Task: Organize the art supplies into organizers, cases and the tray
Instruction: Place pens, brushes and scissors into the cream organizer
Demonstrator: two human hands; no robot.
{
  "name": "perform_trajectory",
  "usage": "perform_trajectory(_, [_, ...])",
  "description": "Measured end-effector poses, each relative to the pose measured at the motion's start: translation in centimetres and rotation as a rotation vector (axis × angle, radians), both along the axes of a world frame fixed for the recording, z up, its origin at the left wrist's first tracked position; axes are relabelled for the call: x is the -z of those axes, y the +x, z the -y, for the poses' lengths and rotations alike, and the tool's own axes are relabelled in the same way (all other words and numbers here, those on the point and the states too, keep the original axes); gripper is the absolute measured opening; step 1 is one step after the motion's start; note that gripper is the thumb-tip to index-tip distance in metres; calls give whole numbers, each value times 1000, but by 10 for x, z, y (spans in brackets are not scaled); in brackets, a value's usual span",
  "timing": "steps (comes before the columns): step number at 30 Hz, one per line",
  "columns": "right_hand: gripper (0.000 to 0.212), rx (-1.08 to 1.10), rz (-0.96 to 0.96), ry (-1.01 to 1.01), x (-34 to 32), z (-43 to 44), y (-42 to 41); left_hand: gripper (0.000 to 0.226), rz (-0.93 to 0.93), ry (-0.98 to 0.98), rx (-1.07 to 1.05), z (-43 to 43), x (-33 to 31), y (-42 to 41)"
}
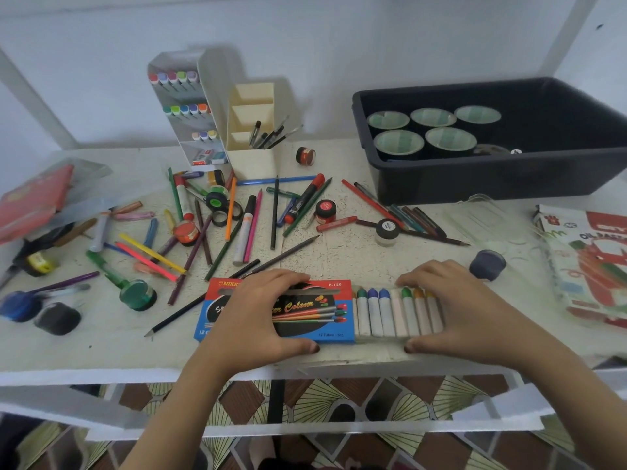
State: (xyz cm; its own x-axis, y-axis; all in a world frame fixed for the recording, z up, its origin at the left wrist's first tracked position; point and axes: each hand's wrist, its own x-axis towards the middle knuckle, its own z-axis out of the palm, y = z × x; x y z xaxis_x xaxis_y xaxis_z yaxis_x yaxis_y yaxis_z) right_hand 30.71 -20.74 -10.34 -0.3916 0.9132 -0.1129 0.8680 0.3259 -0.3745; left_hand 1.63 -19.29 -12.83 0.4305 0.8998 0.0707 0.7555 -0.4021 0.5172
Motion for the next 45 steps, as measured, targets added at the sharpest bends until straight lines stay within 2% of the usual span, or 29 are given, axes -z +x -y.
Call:
perform_trajectory(8, [75, -48, 29, -64, -3, -14, -6, 83, 36, -44, 27, -1, 1, 7])
perform_trajectory(17, [83, -13, -40, -26, 3, -6, -30, 87, -14, -16, 13, 5, 2, 15])
perform_trajectory(20, [65, 164, -79, 47, -3, 2, -22, 89, -31, -17, 6, 6, 2, 15])
perform_trajectory(23, [42, 424, -40, 147, -2, 7, -8, 91, -42, -2, 1, 6, 3, 16])
perform_trajectory(28, [16, 641, -96, 64, 4, 11, 1, 93, -41, 8, -6, 7, 3, 20])
perform_trajectory(32, [10, 690, -159, 40, 2, 12, 1, 92, -29, 10, -12, 8, 3, 24])
perform_trajectory(38, [7, 689, -362, 60, -5, 10, -8, 91, -27, 17, -13, 8, 4, 26])
perform_trajectory(42, [14, 650, -487, -100, -5, 7, -21, 90, -18, 13, 10, 10, 3, 33])
perform_trajectory(45, [16, 596, -494, -153, -2, 8, -33, 89, -17, 20, 14, 11, 4, 38])
